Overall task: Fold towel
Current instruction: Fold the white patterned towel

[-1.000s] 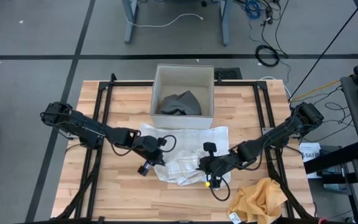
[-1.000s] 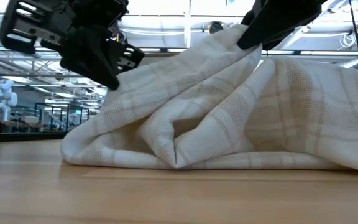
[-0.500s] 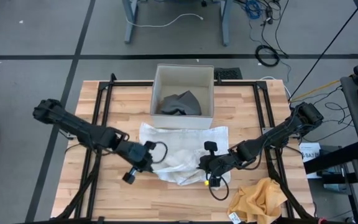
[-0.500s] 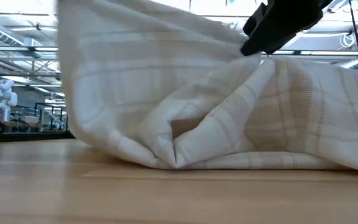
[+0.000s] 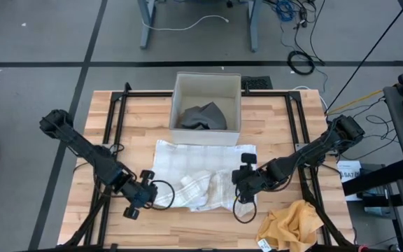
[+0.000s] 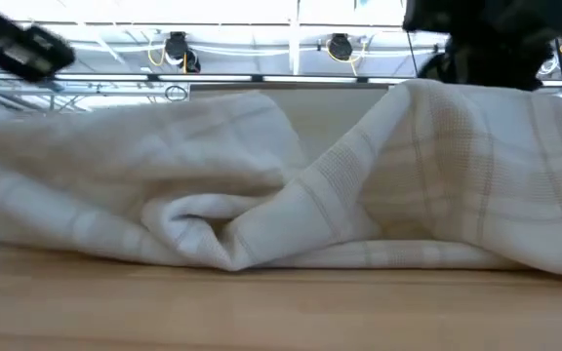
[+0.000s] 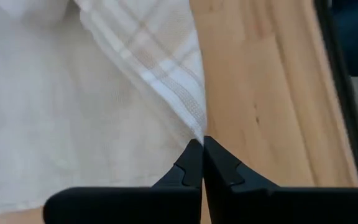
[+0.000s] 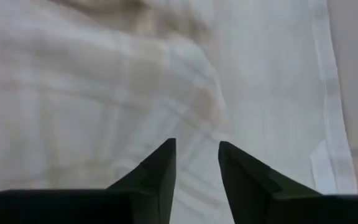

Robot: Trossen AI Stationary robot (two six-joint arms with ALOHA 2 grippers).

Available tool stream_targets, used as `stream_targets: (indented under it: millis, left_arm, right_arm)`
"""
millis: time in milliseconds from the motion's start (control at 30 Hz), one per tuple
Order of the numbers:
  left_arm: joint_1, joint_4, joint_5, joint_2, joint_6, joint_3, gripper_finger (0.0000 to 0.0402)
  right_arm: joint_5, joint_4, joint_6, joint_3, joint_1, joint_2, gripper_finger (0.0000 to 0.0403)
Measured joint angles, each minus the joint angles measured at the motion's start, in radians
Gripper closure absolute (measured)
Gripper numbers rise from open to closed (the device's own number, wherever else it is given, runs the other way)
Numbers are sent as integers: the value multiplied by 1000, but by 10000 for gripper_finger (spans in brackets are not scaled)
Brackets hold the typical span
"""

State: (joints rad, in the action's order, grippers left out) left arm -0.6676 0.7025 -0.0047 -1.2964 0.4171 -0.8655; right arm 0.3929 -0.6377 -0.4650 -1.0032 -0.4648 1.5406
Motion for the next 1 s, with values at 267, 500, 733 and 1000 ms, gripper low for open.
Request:
stream_targets:
  millis: [267, 500, 733, 1000]
  left_arm:
    - [-17, -83, 18, 0, 93, 151, 401]
    - [-51, -146, 75, 0, 181, 234, 401]
    - [-70, -251, 66, 0, 203, 275, 401]
    - [-69, -240, 64, 0, 207, 275, 401]
  right_arm:
    - [-119, -56, -119, 46, -2, 0, 289]
    - [-239, -28, -182, 110, -21, 0, 289]
    - [-300, 201, -185, 191, -49, 0, 289]
    - [-324, 223, -237, 244, -57, 0, 289]
